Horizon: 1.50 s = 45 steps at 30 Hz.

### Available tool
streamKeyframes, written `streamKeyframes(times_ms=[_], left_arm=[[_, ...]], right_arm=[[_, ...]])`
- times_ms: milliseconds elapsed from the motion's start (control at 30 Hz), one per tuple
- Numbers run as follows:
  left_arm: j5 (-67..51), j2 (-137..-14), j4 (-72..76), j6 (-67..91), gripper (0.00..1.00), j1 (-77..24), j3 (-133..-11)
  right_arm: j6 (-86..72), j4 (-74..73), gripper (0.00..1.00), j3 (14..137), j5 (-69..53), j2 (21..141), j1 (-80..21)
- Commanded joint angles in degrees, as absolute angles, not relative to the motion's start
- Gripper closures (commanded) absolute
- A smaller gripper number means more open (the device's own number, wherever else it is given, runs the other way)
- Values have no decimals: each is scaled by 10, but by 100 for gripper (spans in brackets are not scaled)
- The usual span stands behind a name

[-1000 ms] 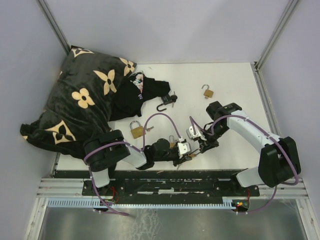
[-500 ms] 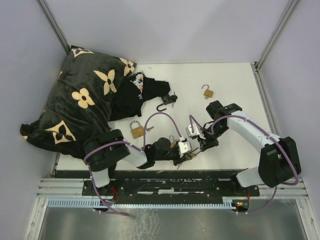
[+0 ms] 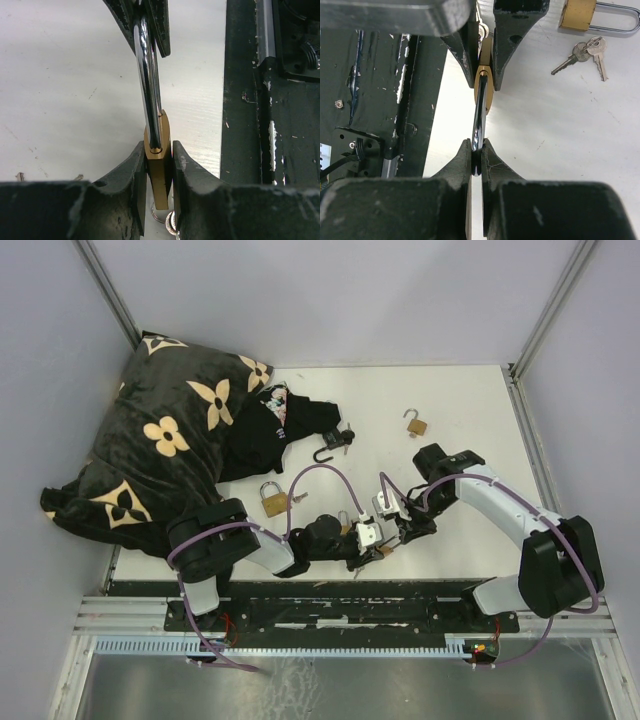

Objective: Lock with the key
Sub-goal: Lock the lock.

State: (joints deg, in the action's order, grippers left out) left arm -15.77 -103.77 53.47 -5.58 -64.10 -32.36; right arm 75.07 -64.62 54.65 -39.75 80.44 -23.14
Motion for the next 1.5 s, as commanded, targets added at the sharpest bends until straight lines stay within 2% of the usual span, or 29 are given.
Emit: streamKeyframes(times_ms=[0,767,1233,1467], left_arm=[[-118,-1057,539,-82,97,-629,-346],[-113,-1079,575,-63,97,-627,-341],[-110,-1090,607,-60,97,-626,-330],[-113,-1090,608,-61,97,-625,-329]], right_arm=[[757,-603,98,502,-374,848,-247],[732,-572,98,471,-426,888,-256],[695,-555,98,468,-383,905,-319],[698,-570,98,483,-389,915,-320]])
